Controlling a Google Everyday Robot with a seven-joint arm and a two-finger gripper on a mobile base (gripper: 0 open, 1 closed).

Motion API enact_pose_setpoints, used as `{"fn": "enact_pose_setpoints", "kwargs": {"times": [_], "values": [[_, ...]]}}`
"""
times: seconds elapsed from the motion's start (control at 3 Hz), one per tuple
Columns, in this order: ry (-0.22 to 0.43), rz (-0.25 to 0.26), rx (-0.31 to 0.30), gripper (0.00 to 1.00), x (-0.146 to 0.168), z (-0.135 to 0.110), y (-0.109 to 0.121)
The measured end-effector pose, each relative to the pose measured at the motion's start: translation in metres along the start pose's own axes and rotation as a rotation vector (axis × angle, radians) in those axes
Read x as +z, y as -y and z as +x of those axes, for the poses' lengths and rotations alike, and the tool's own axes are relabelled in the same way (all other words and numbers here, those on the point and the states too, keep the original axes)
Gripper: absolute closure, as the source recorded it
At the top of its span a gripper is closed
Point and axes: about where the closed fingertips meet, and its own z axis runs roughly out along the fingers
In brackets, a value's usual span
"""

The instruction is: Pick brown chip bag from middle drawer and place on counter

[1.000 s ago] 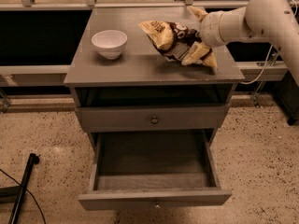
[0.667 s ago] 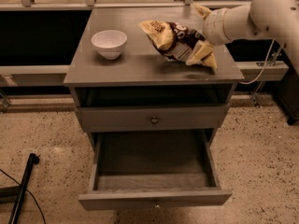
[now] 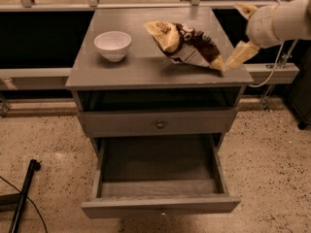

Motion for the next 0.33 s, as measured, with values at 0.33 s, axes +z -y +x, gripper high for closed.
{"fn": "enact_pose_setpoints", "kwargs": {"times": [0.33], "values": [[-0.001, -0.006, 0.02, 0.0, 0.0011, 0.0023, -0.0034]]}}
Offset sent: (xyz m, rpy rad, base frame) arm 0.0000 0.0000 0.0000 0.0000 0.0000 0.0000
